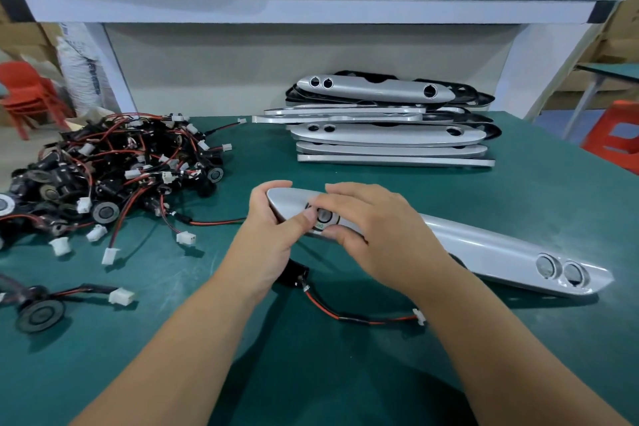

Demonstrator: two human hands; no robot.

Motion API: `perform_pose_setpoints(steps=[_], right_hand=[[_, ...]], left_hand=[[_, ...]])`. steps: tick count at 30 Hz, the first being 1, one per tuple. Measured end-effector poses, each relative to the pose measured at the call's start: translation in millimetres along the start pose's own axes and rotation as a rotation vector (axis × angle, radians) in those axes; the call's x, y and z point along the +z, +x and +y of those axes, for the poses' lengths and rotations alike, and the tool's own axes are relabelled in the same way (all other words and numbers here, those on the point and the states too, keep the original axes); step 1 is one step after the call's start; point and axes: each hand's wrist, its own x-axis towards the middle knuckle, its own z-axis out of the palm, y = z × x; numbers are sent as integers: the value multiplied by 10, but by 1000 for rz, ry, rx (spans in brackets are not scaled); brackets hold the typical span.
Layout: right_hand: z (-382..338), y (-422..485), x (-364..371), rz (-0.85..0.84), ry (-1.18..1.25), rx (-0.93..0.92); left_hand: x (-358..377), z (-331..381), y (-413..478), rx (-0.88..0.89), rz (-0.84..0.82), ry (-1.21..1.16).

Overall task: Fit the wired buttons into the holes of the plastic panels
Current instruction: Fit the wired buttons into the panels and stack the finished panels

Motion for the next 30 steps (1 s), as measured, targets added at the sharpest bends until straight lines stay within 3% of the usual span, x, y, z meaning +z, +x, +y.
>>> perform_pose_setpoints(steps=[2,4,7,11,20,30], right_hand=[[26,-5,-56,-23,71,43],[90,10,-139,-93,114,221],[156,45,-191,-261,-13,441],[112,86,-66,-239,-208,414],[118,85,-3,-154,-263,370],[107,68,58,-89,-316,298]], left_hand=[[-13,20,-4,-26,4,26],[-18,42,-8,-57,1,40],[-21,76,-20,-102,9,94],[-35,99,-31,-129,27,165],[-1,142,-73,-106,80,340],[8,170,-76,-160,56,31]])
